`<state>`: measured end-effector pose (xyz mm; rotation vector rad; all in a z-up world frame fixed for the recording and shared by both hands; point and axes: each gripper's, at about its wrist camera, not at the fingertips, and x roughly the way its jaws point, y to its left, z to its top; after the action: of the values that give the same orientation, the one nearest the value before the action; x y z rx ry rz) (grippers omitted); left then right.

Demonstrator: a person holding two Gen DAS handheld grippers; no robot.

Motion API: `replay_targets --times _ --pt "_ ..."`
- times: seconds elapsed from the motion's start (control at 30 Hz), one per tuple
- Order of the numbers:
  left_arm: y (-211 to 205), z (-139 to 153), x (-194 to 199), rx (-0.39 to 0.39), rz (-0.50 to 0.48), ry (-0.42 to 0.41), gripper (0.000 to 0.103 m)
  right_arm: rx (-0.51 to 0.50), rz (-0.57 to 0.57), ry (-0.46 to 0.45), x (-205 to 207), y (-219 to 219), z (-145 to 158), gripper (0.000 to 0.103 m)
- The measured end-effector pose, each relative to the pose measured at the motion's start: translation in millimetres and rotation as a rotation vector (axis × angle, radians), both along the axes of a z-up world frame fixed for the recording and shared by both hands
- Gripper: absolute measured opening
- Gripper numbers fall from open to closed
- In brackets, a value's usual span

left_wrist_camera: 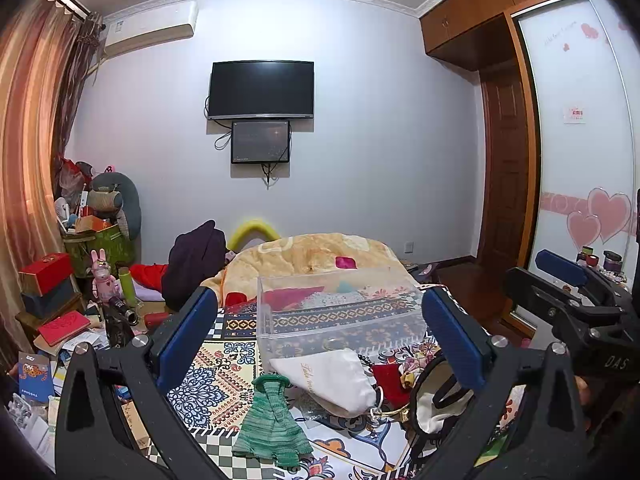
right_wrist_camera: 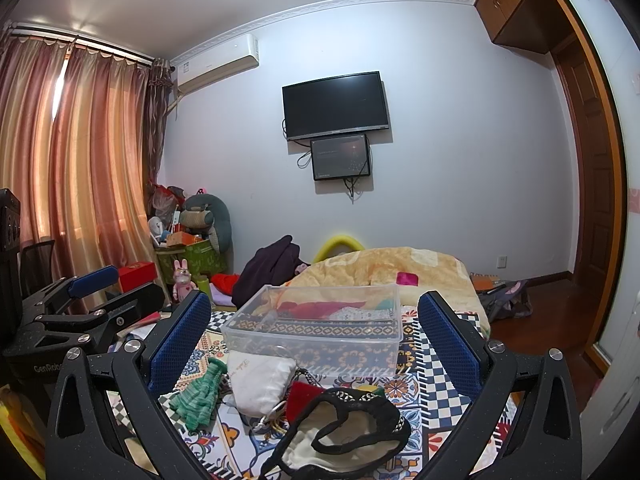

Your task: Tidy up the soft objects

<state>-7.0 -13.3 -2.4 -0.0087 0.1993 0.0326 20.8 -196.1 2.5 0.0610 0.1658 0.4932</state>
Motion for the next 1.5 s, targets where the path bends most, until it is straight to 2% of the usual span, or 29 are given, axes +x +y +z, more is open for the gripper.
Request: replay_targets --times 1.5 --pt "2.0 0.7 0.8 -0.001 -0.007 0.009 0.103 0.000 0.001 0.004 0.3 1.0 -0.3 0.103"
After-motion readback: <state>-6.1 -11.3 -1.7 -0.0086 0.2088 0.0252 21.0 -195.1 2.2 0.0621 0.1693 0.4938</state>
